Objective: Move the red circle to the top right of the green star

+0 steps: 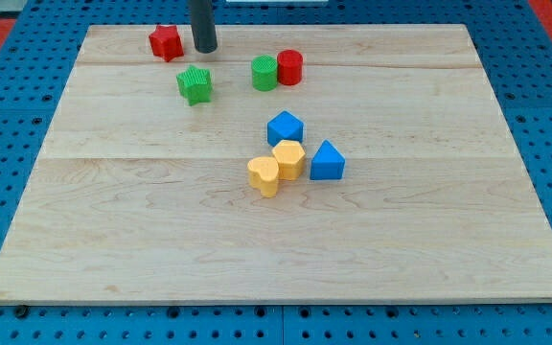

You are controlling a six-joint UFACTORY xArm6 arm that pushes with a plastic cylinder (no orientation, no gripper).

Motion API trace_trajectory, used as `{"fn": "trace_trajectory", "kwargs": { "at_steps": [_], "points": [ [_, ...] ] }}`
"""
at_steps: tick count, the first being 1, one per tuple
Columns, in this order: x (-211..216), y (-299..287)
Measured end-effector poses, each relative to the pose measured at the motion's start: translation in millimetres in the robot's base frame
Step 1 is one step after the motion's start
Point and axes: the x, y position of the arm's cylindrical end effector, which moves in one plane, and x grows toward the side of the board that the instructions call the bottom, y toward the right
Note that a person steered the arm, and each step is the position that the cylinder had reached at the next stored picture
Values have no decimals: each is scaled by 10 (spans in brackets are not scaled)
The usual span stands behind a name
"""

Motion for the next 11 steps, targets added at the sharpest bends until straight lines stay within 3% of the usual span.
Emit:
{"fn": "trace_trajectory", "kwargs": {
  "at_steps": [1, 2, 4, 5, 7, 11],
  "points": [
    [-11, -679],
    [-69, -335],
    [-173, 1650],
    [171, 1867],
    [497, 1514],
    [284, 528]
  ]
}}
